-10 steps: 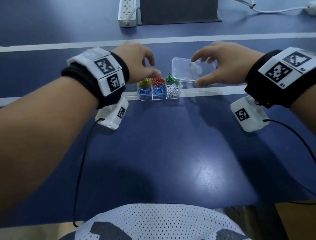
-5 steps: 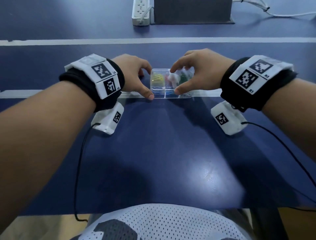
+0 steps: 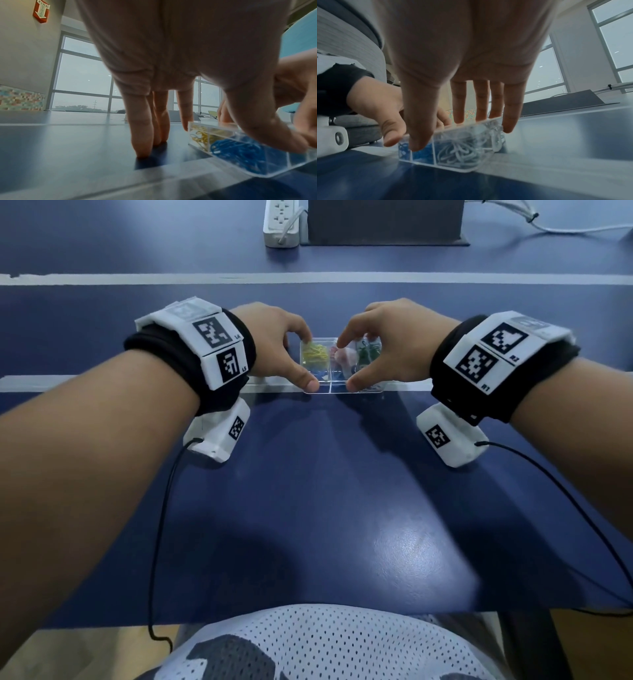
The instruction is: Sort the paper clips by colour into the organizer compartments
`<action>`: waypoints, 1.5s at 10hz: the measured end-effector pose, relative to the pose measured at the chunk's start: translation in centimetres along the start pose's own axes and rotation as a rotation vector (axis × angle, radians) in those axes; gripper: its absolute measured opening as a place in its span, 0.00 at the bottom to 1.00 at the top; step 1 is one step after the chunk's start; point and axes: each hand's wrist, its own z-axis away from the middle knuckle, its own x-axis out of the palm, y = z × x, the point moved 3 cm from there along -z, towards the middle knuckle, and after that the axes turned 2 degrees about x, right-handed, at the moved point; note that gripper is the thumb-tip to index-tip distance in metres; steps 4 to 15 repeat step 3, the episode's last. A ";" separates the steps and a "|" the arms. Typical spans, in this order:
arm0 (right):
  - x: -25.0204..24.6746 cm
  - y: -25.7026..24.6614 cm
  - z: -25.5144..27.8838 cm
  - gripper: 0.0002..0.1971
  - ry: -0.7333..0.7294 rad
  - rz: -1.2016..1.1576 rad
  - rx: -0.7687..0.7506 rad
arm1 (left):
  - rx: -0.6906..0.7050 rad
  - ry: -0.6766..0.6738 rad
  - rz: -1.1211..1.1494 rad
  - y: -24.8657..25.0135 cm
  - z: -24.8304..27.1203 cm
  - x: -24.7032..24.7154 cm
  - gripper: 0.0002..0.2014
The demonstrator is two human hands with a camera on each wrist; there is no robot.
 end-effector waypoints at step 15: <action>-0.2 0.5 1.2 0.42 0.000 -0.026 0.015 | -0.003 -0.044 0.136 -0.7 1.3 0.7 0.68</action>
